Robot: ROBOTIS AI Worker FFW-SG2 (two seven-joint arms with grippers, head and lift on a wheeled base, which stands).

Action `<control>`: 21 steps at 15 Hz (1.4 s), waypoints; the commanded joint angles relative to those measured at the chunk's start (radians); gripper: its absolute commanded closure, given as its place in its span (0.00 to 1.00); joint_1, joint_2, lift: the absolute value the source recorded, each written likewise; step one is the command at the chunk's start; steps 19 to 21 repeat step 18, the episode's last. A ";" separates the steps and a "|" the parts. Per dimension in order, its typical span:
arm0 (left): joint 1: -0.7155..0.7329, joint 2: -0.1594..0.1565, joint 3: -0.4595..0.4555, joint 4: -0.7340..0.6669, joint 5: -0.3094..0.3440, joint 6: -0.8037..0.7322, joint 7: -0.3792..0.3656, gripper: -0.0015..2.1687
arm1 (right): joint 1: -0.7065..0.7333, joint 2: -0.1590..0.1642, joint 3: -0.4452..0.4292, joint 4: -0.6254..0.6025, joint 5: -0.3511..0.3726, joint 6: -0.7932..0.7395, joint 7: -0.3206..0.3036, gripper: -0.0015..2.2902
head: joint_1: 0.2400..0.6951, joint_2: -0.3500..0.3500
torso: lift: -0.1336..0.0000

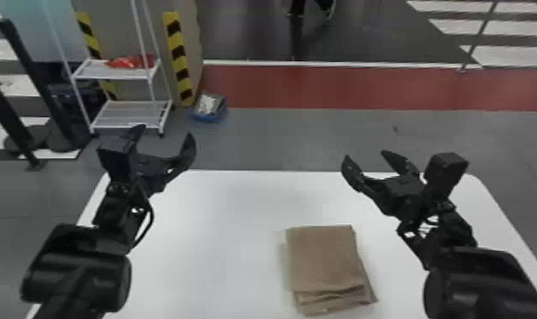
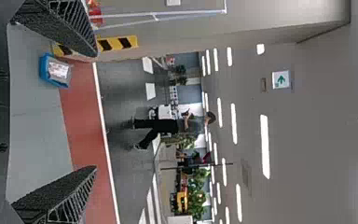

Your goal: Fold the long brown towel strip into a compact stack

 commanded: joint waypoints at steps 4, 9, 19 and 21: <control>0.024 0.012 0.025 -0.006 0.027 -0.020 -0.014 0.01 | 0.000 0.001 0.077 0.013 0.006 -0.017 -0.037 0.04 | 0.92 0.60 | 1.00; 0.026 0.000 0.009 -0.006 0.029 -0.020 -0.018 0.01 | 0.009 0.001 0.067 0.013 0.006 -0.020 -0.037 0.04 | 0.94 0.62 | 1.00; 0.024 0.000 0.009 0.000 0.029 -0.020 -0.020 0.01 | -0.001 0.001 0.028 0.016 -0.001 -0.038 -0.052 0.04 | 0.93 0.57 | 1.00; 0.024 0.000 0.009 0.000 0.029 -0.020 -0.020 0.01 | -0.001 0.001 0.028 0.016 -0.001 -0.038 -0.052 0.04 | 0.93 0.57 | 1.00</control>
